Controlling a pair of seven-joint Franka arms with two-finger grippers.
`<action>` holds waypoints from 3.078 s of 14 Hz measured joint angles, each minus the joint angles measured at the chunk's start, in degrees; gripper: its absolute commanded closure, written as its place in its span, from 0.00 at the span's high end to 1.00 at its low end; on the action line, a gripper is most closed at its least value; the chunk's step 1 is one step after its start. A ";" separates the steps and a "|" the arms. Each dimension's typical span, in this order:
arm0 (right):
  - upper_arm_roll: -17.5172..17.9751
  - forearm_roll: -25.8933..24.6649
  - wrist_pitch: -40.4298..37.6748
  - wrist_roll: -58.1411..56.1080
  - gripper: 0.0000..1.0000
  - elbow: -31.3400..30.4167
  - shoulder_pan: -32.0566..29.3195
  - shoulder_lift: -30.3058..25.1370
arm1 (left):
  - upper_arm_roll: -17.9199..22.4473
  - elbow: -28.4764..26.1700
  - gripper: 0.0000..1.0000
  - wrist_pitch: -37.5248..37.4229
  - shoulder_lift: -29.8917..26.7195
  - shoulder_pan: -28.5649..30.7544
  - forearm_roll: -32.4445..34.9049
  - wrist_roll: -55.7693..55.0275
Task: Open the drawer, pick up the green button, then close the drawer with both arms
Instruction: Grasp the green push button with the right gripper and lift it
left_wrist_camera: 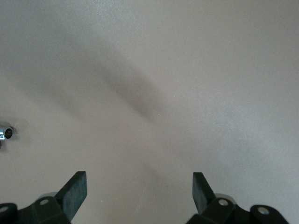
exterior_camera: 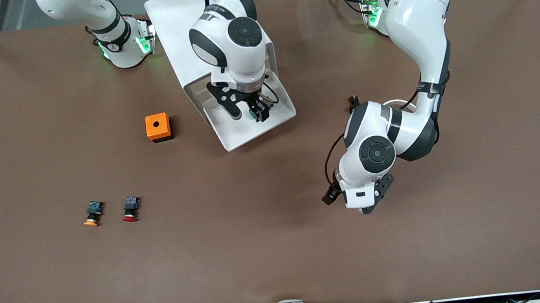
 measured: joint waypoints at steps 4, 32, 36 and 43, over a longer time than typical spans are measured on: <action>0.01 -0.56 0.33 1.38 1.00 -0.01 0.27 0.60 | 0.00 0.00 0.99 0.00 0.00 0.00 0.00 0.00; 0.01 -0.58 6.43 7.70 0.10 0.05 5.43 6.05 | 0.01 0.00 0.99 0.01 0.00 0.03 0.00 0.00; -0.16 -0.58 6.43 7.68 0.00 0.36 5.43 6.06 | 0.01 0.00 0.99 0.01 0.00 0.03 0.00 0.00; -0.92 1.35 -2.29 1.76 0.00 5.90 2.52 6.01 | 0.01 0.00 0.99 0.01 0.00 0.03 0.00 0.00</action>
